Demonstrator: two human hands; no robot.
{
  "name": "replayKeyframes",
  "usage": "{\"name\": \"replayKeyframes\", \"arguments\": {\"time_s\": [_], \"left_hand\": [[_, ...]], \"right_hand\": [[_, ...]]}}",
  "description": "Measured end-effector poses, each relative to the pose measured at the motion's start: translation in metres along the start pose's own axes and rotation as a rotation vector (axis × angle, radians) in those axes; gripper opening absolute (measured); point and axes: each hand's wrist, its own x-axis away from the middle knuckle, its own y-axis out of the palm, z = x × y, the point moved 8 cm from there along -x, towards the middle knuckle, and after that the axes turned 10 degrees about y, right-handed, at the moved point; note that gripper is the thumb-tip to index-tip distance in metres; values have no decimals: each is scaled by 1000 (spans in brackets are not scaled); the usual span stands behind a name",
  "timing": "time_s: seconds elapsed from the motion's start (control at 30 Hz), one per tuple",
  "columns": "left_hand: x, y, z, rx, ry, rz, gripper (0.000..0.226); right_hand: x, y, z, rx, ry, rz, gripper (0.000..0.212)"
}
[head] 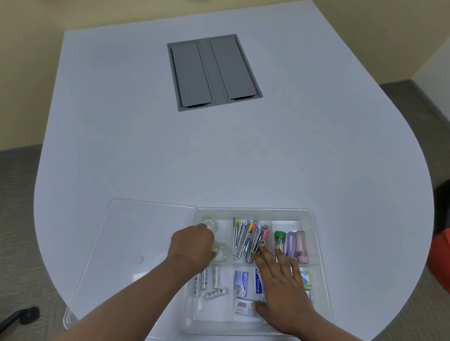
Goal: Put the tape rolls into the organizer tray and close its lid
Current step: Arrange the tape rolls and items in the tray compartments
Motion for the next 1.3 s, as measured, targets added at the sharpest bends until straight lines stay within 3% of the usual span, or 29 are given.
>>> {"name": "replayKeyframes", "arguments": {"time_s": [0.1,0.47,0.83,0.93,1.1,1.3], "left_hand": [[2,6,-2,8,-14,-37,25],[-7,8,17,-76,37,-118,3],[-9,8,9,237,76,-79,19],[-5,-4,-6,131,-17,34,11],[2,2,-2,-42,-58,-83,5],[1,13,7,-13,-96,-134,12]], "right_hand": [[0,1,-2,12,-7,-4,100],[0,-3,-3,49,-8,8,97],[0,-1,-2,64,-6,16,98],[1,-1,-2,58,-5,18,98],[1,-2,-2,55,-2,20,98],[1,-1,-3,58,-4,19,98]]}}
